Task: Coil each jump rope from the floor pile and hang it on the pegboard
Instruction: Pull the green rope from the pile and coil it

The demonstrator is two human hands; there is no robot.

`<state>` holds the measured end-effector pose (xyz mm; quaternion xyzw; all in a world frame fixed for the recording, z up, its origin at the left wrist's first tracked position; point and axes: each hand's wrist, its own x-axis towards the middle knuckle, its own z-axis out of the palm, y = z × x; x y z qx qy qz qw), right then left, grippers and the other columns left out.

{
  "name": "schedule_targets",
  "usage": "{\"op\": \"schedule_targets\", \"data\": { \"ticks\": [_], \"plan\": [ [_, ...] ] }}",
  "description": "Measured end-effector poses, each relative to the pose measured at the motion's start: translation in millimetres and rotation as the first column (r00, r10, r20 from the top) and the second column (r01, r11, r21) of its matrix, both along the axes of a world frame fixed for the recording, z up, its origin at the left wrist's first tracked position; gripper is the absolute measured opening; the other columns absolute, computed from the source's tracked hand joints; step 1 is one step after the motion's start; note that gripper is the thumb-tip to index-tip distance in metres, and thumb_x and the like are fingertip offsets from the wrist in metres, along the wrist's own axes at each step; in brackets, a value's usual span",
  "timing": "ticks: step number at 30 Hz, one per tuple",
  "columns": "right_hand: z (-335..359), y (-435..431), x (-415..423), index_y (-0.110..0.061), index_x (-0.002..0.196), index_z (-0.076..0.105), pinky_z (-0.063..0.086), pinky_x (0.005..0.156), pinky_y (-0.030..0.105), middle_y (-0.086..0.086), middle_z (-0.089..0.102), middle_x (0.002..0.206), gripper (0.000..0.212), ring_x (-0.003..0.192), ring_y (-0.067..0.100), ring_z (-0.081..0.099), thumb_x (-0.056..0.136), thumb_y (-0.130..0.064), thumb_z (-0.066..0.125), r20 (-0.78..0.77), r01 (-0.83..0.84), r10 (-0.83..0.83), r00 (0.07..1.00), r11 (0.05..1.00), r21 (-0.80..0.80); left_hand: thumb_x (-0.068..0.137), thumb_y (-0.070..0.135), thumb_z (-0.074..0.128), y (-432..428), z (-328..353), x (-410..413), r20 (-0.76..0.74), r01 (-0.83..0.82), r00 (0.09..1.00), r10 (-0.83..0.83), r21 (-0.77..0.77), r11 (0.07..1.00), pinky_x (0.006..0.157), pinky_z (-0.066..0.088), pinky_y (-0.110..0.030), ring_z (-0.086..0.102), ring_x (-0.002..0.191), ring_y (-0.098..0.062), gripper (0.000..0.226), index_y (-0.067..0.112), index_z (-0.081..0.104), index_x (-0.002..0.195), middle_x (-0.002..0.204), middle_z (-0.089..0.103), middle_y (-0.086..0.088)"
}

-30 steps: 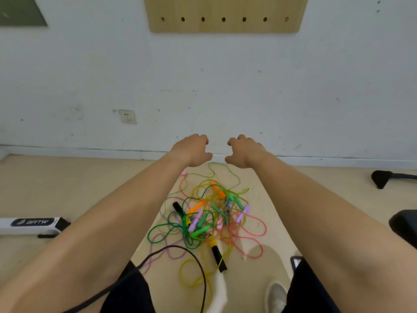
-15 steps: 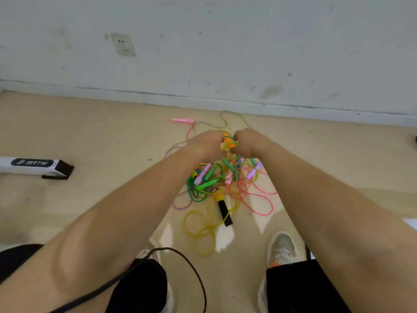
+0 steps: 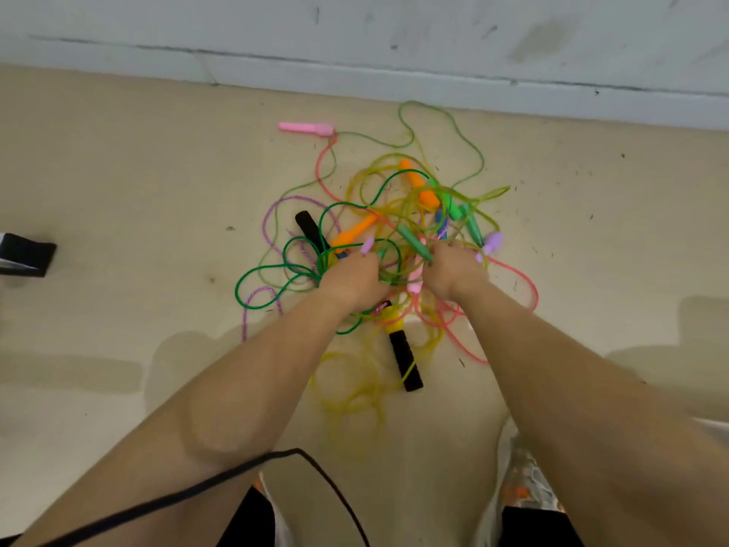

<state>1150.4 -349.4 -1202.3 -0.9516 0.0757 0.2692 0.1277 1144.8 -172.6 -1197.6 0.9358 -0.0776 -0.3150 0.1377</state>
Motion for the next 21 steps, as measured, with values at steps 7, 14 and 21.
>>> {"op": "schedule_targets", "data": {
  "ticks": [7, 14, 21],
  "plan": [
    [-54.0, 0.4, 27.0, -0.008, 0.117, 0.056, 0.041, 0.078, 0.035, 0.015, 0.066, 0.113, 0.025, 0.109, 0.034, 0.062, 0.097, -0.022, 0.051, 0.055, 0.207, -0.217, 0.975, 0.968, 0.143, 0.095, 0.032, 0.055, -17.6, -38.3, 27.4, 0.051, -0.11, 0.992, 0.118, -0.129, 0.986, 0.088, 0.052, -0.047, 0.057, 0.106, -0.029, 0.037, 0.012, 0.052, 0.126, 0.129, 0.051, -0.009],
    [-31.5, -11.0, 15.2, -0.016, 0.102, 0.068, 0.038, 0.065, 0.027, -0.002, 0.061, 0.073, 0.01, 0.073, 0.018, 0.059, 0.095, -0.02, 0.063, 0.144, 0.218, -0.309, 0.94, 0.869, 0.443, 0.091, 0.031, 0.06, -19.6, -17.1, 26.6, 0.286, -0.026, 0.955, 0.079, -0.183, 0.983, 0.098, 0.046, -0.043, 0.044, 0.125, -0.027, 0.049, 0.018, 0.047, 0.137, 0.136, 0.049, -0.005],
    [58.5, -6.7, 6.5, -0.005, 0.081, 0.072, 0.044, 0.052, 0.027, 0.002, 0.058, 0.058, 0.031, 0.049, 0.005, 0.053, 0.094, -0.032, 0.066, 0.152, 0.095, -0.253, 0.956, 0.752, 0.653, 0.095, 0.037, 0.054, -26.1, 68.2, 17.9, 0.482, 0.252, 0.845, -0.231, 0.022, 0.967, 0.099, 0.037, -0.039, 0.055, 0.119, -0.027, 0.037, 0.023, 0.052, 0.129, 0.124, 0.063, -0.003]
  ]
}}
